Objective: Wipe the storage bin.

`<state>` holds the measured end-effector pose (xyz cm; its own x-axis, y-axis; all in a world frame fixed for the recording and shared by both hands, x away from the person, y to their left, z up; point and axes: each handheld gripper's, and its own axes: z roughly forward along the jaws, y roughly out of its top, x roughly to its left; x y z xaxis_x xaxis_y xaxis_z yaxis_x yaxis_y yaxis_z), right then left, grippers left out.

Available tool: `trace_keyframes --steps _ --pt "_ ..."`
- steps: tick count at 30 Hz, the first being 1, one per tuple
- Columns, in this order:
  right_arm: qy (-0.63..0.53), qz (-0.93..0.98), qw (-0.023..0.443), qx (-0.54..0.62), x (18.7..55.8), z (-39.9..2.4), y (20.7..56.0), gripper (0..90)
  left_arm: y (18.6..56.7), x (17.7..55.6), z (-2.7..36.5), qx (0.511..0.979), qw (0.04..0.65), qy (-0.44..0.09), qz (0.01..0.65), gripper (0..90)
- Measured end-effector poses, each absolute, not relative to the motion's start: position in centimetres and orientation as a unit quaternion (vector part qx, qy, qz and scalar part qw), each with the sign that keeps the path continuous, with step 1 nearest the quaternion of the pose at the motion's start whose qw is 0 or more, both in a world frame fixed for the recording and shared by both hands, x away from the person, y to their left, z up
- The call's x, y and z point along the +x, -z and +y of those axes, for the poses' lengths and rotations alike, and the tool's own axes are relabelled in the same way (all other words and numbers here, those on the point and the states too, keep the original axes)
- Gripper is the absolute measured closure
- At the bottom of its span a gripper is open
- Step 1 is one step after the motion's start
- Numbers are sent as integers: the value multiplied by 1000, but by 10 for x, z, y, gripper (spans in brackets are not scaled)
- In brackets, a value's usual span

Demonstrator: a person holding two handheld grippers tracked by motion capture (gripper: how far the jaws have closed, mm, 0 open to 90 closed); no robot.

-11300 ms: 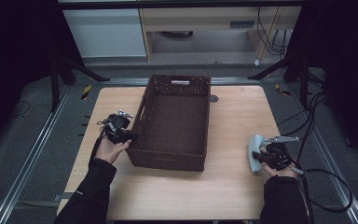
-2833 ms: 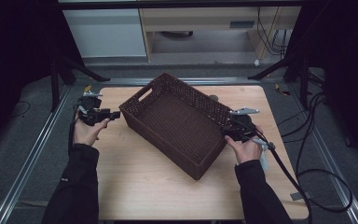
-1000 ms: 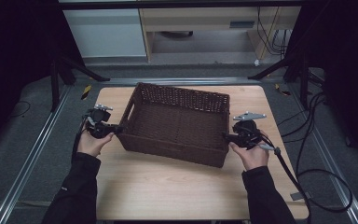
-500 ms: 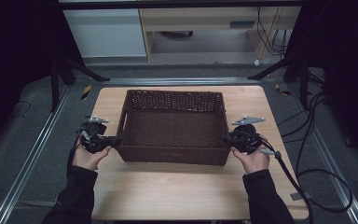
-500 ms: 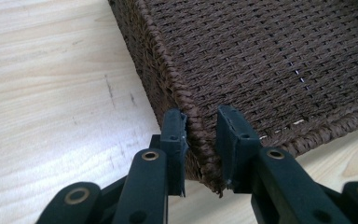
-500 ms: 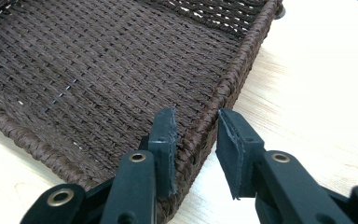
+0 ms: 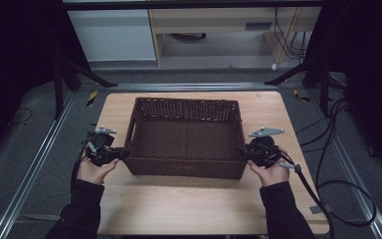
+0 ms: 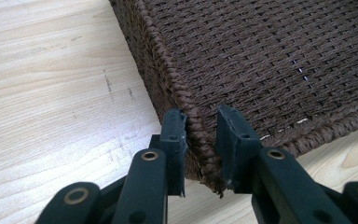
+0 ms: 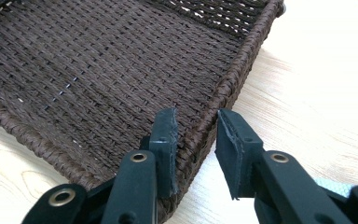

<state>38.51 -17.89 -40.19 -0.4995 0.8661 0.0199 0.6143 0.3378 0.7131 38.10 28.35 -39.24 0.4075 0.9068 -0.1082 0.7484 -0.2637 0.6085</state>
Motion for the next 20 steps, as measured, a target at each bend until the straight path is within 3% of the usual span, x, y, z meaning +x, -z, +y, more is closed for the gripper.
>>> trace_keyframes --steps 8,14,20 --pt "-347 796 185 461 386 -181 402 652 391 381 284 791 298 -143 515 680" --pt "-377 769 219 468 382 -196 389 476 373 376 297 780 329 -170 504 518" --pt "-398 731 248 496 382 -220 383 303 362 372 323 753 351 -192 522 432"
